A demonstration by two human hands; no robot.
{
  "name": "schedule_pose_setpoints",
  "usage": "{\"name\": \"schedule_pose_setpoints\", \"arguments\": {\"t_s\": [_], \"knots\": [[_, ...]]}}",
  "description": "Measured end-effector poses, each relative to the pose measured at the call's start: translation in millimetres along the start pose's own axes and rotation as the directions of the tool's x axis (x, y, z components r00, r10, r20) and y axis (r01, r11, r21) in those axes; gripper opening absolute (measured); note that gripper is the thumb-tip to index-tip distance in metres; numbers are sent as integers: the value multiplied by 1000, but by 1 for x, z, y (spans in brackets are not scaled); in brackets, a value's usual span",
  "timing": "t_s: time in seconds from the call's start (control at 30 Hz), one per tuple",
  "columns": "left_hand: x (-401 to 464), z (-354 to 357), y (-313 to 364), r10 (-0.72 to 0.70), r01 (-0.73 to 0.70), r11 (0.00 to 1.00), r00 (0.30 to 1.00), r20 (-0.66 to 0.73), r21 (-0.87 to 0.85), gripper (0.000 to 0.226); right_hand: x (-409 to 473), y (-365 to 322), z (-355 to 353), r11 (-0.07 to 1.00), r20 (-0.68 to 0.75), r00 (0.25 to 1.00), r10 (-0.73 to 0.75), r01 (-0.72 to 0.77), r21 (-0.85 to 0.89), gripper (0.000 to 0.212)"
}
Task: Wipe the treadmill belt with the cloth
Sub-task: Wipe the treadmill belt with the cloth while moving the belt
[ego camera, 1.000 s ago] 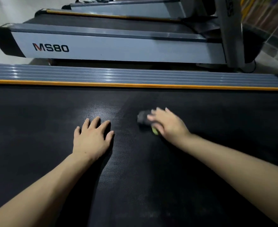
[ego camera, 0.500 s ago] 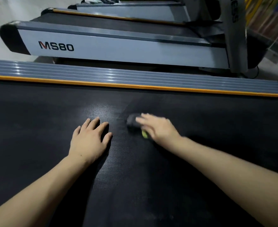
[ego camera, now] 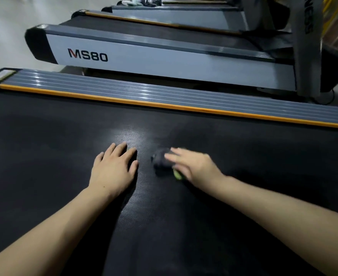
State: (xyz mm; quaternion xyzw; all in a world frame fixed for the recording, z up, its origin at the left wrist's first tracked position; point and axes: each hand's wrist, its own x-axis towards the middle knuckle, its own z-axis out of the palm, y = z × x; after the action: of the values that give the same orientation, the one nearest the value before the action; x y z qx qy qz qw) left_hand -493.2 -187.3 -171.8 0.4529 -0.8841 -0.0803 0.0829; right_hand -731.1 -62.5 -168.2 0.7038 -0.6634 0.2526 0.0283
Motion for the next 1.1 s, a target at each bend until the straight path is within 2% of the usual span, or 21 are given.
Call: {"name": "schedule_pose_setpoints", "arguments": {"t_s": [0.1, 0.17, 0.23, 0.3, 0.37, 0.43, 0.5, 0.6, 0.67, 0.73, 0.8, 0.87, 0.97, 1.03, 1.1], "knots": [[-3, -1, -5, -27, 27, 1000, 1000, 7, -11, 46, 77, 15, 13, 952, -74, 949, 306, -306, 18, 33], [0, -4, -14, -69, 69, 998, 998, -2, -14, 46, 87, 3, 24, 934, -61, 933, 354, -356, -28, 33], [5, -9, -24, -105, 105, 994, 994, 8, -13, 47, 63, -19, 24, 961, -59, 960, 273, -275, -34, 33], [9, -11, -31, -115, 115, 993, 993, 16, -7, 46, 15, -47, 22, 996, -42, 996, 79, -77, 44, 33], [11, -13, -32, -104, 104, 995, 995, -5, -5, 42, -17, -60, 22, 990, 47, 996, -82, 76, 114, 35], [10, -13, -31, -86, 86, 996, 996, -23, 8, 41, -4, -49, 20, 985, 85, 985, -147, 138, 99, 35], [7, -12, -33, -70, 70, 998, 997, -23, 6, 41, 38, -29, 29, 994, 60, 994, -96, 93, 51, 35], [2, -10, -39, -84, 84, 996, 996, -23, -24, 43, 119, -3, 37, 982, -2, 982, 189, -189, -12, 33], [-1, -10, -39, -99, 98, 995, 994, -35, -30, 43, 133, -7, 45, 959, 12, 960, 280, -279, -51, 34], [-1, -12, -39, -111, 110, 993, 993, -33, -35, 41, 114, -25, 47, 964, -5, 965, 262, -262, -47, 33], [0, -13, -41, -112, 110, 993, 993, -39, -35, 39, 70, -47, 45, 993, -16, 993, 115, -115, 13, 33], [5, -14, -43, -120, 118, 992, 991, -60, -40, 37, 34, -60, 44, 995, 39, 998, -48, 44, 93, 34], [13, -14, -43, -137, 132, 990, 987, -86, -59, 32, 51, -45, 40, 980, 109, 982, -152, 136, 144, 35], [16, -13, -42, -136, 130, 989, 986, -97, -71, 30, 91, -19, 46, 992, 89, 989, -115, 109, 66, 35], [19, -12, -42, -137, 130, 988, 986, -93, -78, 30, 139, 11, 51, 998, -2, 998, 57, -58, -19, 33]]}}
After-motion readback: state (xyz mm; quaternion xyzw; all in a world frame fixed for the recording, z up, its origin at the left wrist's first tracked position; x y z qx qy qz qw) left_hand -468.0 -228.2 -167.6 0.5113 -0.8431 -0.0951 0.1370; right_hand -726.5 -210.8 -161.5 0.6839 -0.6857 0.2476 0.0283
